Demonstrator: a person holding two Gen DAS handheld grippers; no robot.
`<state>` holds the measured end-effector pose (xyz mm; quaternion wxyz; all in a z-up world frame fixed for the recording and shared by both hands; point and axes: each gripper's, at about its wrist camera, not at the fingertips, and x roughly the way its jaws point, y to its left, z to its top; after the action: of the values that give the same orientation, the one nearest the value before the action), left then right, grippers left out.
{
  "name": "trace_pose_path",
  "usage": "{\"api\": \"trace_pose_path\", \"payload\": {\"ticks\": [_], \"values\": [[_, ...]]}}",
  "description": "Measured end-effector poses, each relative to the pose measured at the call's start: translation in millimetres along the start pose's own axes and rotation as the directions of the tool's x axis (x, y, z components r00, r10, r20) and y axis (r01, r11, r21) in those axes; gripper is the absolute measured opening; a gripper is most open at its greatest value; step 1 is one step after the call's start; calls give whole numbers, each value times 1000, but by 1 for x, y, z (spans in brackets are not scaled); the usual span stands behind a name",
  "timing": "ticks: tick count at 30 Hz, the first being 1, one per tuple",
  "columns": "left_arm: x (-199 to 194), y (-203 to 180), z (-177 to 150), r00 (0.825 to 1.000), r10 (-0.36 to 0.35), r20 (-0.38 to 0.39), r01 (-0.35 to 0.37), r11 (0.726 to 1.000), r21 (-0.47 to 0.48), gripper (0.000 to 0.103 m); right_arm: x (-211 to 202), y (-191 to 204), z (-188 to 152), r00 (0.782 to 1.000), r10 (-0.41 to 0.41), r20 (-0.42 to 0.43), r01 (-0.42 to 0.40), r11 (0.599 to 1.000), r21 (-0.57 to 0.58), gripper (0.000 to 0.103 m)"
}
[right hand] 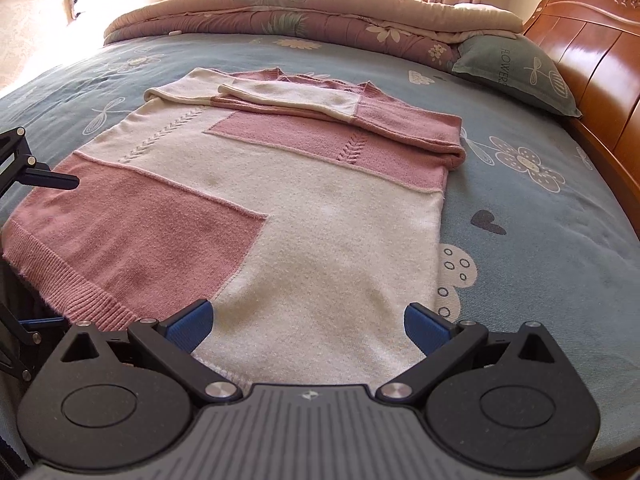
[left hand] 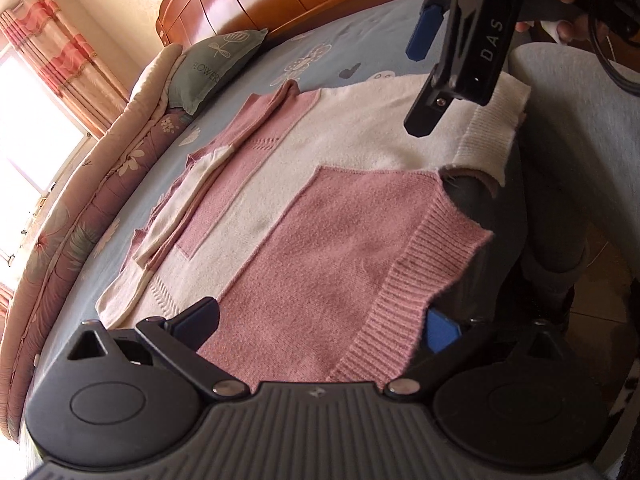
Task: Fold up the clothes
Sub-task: 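Close both tools on the pink ribbed hem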
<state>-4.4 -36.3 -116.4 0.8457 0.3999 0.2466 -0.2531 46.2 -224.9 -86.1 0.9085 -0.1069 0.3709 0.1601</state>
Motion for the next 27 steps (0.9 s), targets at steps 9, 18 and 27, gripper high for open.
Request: {"api": "trace_pose_path", "payload": {"ticks": [9, 18, 27], "values": [[3, 16, 9, 1000, 18, 11, -17, 999, -43, 102, -7, 46, 1, 962, 272, 27, -255, 929, -268, 103], [2, 18, 10, 1000, -1, 5, 1, 998, -63, 102, 29, 86, 1, 993, 103, 52, -71, 900, -429, 103], [13, 13, 2, 996, 77, -40, -79, 995, -63, 102, 9, 90, 3, 970, 17, 243, 104, 874, -475, 103]]}}
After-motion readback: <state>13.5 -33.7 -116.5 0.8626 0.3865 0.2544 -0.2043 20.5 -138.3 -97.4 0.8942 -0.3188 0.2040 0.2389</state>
